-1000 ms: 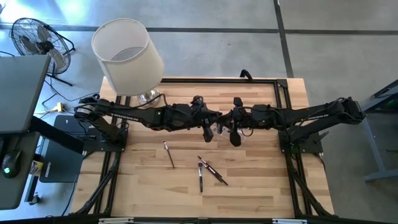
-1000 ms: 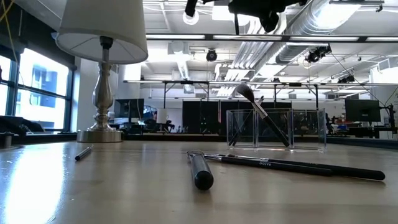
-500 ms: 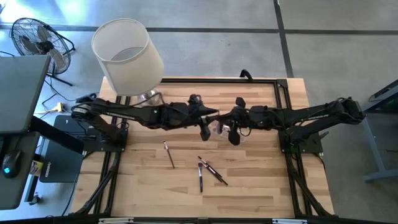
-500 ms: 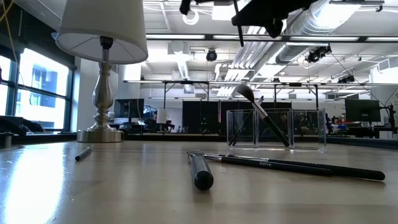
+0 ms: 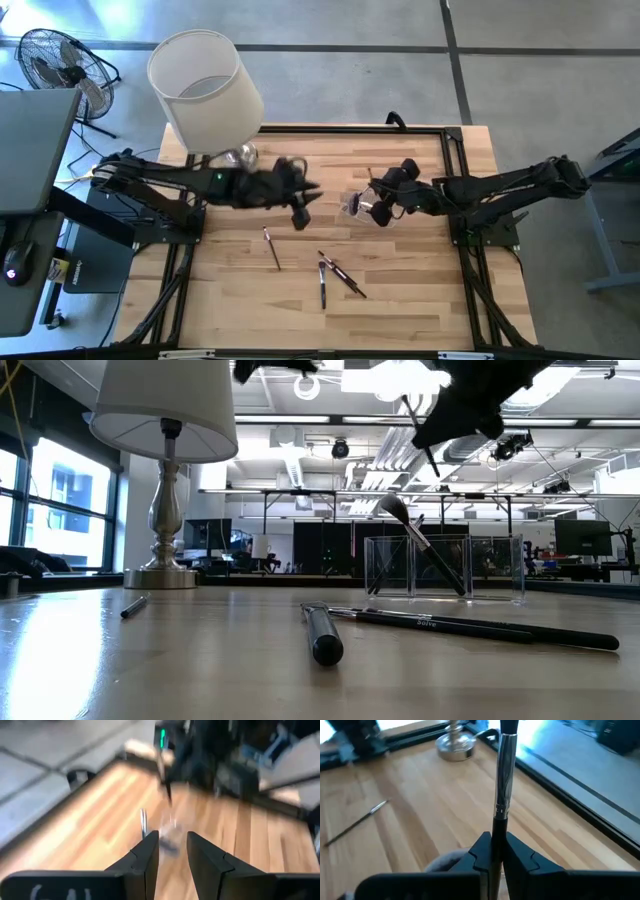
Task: Put items in baskets/containers
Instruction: Put the black eyeshadow brush into the transparent organizer
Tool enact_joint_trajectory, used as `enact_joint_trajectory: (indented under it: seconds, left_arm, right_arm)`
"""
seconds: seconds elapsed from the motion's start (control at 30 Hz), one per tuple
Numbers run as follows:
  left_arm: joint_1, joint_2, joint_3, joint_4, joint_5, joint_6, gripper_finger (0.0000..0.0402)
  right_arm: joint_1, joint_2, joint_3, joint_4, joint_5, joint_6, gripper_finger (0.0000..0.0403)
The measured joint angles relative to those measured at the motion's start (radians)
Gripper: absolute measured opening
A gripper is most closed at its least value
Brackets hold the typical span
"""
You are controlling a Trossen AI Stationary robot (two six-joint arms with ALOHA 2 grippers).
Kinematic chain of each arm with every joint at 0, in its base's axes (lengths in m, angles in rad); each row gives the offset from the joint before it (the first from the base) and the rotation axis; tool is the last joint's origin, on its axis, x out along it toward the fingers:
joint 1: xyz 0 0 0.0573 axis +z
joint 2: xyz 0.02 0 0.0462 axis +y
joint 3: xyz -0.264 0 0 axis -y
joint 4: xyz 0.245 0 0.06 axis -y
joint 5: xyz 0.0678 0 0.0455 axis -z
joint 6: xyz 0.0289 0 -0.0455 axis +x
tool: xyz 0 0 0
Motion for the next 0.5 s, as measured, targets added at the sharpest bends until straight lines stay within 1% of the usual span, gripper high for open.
enact_joint_trajectory:
  seconds: [0.1,0.2,0.3,0.4,0.5]
  left_arm:
    - [-0.041,-0.026,-0.091,-0.005,-0.018,-0.082,0.0099]
    - [-0.080,-0.068,-0.203,-0.005,-0.061,-0.180,0.0099]
    - [-0.104,-0.102,-0.309,0.025,-0.074,-0.279,0.0099]
    - [-0.125,-0.138,-0.394,0.051,-0.073,-0.359,0.0099]
    - [-0.137,-0.157,-0.435,0.056,-0.073,-0.423,0.0099]
  right_arm:
    - [0.025,-0.051,0.000,-0.068,0.050,0.079,0.0020]
    - [0.056,-0.099,0.000,-0.129,0.103,0.145,0.0019]
    - [0.086,-0.127,-0.001,-0.188,0.156,0.205,0.0019]
    - [0.109,-0.136,-0.047,-0.171,0.178,0.252,0.0019]
    - [0.138,-0.134,-0.145,-0.103,0.173,0.341,0.0019]
